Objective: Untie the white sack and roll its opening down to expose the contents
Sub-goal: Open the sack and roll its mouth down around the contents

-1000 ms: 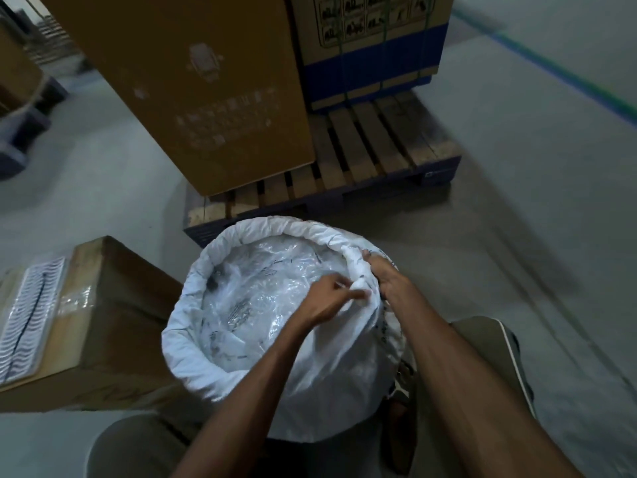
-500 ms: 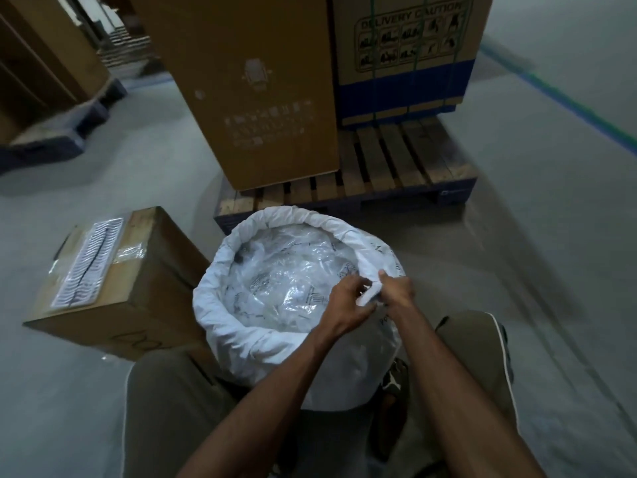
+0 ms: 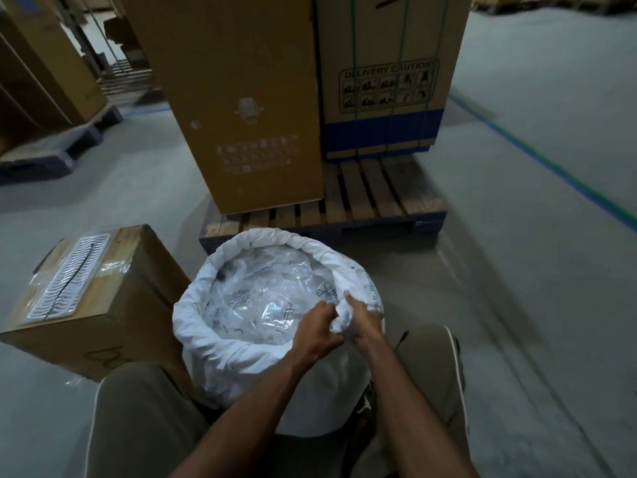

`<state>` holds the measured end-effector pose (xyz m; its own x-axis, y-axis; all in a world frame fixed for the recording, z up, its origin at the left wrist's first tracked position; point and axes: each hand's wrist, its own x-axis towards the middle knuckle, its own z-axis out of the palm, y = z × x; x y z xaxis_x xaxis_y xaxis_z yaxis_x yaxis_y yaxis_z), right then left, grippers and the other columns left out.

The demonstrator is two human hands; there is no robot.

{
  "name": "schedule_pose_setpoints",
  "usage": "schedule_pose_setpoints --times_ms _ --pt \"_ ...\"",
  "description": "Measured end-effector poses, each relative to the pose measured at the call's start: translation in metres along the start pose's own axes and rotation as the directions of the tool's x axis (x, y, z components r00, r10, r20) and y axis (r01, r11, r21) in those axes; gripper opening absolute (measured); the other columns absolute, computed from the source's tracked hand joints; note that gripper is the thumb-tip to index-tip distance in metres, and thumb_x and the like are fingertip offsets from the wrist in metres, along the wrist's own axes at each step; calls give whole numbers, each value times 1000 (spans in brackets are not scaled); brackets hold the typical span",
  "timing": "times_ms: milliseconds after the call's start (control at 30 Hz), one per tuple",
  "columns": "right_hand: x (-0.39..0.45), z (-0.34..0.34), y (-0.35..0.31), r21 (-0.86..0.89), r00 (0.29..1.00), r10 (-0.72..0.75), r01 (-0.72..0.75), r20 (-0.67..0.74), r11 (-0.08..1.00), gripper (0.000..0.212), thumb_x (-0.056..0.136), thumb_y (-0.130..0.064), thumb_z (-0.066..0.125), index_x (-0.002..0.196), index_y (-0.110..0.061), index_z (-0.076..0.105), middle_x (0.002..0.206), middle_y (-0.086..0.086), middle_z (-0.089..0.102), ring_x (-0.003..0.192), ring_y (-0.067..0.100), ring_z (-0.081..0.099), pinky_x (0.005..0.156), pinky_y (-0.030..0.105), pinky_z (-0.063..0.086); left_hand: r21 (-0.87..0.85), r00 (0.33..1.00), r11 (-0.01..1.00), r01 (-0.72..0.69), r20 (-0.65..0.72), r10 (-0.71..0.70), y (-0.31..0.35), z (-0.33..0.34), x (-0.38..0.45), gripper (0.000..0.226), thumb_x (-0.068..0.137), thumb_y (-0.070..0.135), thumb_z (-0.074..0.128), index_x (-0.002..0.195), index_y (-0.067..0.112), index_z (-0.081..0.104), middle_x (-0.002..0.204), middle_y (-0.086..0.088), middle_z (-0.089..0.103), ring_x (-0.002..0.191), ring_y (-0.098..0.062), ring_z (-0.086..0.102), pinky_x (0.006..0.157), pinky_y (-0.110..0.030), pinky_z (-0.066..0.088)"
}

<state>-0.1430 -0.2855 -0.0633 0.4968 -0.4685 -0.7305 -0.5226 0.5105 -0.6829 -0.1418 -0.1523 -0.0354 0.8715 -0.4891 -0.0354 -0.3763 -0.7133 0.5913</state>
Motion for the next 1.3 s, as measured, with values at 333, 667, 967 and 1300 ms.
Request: schedule_pose_setpoints --times_ms 333,667,967,1300 --pt "-27 -13 16 117 995 -80 74 56 990 22 96 -7 69 116 -2 62 109 18 69 95 35 69 76 46 60 0 986 996 -87 145 86 -28 -26 -21 55 68 49 71 116 24 60 111 4 61 95 -17 61 83 -36 53" --pt "-40 -22 39 -64 972 11 4 236 998 43 84 -33 84 102 1 64 66 12 71 50 23 68 48 34 55 73 994 992 -102 46 98 -47 -4 -51 27 69 30 68 90 15 59 87 -4 60 80 -30 61 68 -39 48" --pt "-51 -7 63 171 986 -67 40 156 984 34 91 5 70 123 11 61 103 26 70 84 36 69 70 48 62 141 971 964 -227 111 212 -63 -26 -68 57 63 40 68 118 27 59 106 2 63 96 -22 63 80 -37 52" --pt "-51 -4 73 -43 976 -206 209 71 977 69 69 -45 88 120 -3 65 110 11 75 99 28 73 93 49 59 426 946 845 -322 124 298 -98 -35 -80 38 63 27 72 98 18 60 89 -4 66 80 -31 64 65 -36 48"
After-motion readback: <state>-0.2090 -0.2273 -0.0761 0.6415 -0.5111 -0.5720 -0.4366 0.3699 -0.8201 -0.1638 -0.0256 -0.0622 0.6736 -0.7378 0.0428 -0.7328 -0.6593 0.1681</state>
